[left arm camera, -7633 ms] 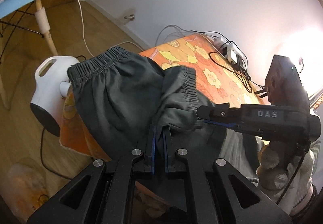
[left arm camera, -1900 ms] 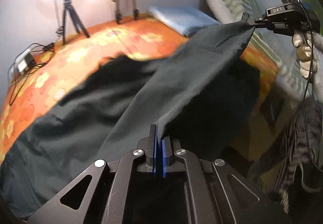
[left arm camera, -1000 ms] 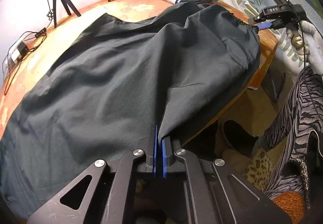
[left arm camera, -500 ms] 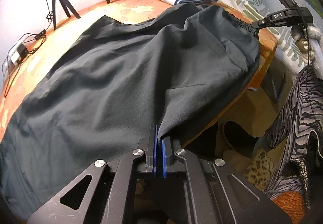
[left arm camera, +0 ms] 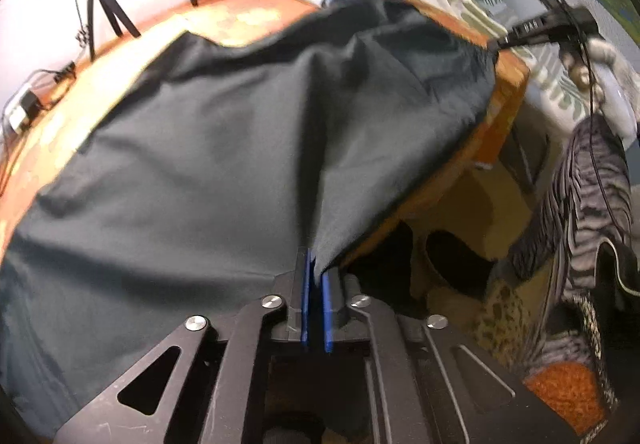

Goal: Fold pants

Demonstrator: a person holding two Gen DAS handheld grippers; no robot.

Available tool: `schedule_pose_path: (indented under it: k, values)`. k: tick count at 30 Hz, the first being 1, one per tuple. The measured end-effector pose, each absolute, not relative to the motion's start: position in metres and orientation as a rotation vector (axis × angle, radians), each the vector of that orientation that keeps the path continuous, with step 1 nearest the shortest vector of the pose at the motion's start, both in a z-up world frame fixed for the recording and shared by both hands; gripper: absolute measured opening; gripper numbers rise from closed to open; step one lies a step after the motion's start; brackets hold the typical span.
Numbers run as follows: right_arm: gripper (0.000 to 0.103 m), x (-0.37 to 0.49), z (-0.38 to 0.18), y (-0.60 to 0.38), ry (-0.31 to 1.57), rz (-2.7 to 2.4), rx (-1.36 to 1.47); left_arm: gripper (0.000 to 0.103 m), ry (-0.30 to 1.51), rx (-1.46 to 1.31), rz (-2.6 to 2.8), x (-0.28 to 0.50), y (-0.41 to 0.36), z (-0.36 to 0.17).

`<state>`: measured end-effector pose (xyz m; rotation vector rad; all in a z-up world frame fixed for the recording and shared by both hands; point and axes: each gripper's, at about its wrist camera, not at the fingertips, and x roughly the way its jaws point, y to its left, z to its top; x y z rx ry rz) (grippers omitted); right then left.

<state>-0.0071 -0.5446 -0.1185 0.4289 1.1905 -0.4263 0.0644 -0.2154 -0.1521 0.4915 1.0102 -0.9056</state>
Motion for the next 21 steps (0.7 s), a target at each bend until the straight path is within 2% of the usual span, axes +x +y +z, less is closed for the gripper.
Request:
schedule_pose_path:
  k: [4, 8, 13, 15, 17, 21]
  values:
    - [0.021, -0.006, -0.096, -0.540, 1.136, -0.477, 0.320, 0.018, 1.040, 0.426, -0.927, 0.062, -0.205, -0.145]
    - [0.021, 0.012, -0.067, -0.513, 1.056, -0.360, 0.255, 0.021, 1.006, 0.350, -0.883, 0.071, -0.196, -0.129]
    - [0.022, 0.067, -0.059, -0.451, 1.038, -0.127, 0.168, 0.021, 1.002, 0.328, -0.843, 0.087, -0.206, -0.125]
    - [0.032, 0.091, -0.058, -0.431, 1.026, -0.035, 0.161, 0.021, 1.009, 0.324, -0.844, 0.091, -0.214, -0.128]
    - [0.052, 0.121, -0.055, -0.409, 1.003, 0.042, 0.148, 0.021, 1.004, 0.285, -0.873, 0.092, -0.216, -0.122]
    - [0.054, 0.192, -0.063, -0.382, 1.036, 0.190, 0.154, 0.021, 0.936, 0.198, -0.890, 0.099, -0.205, -0.099]
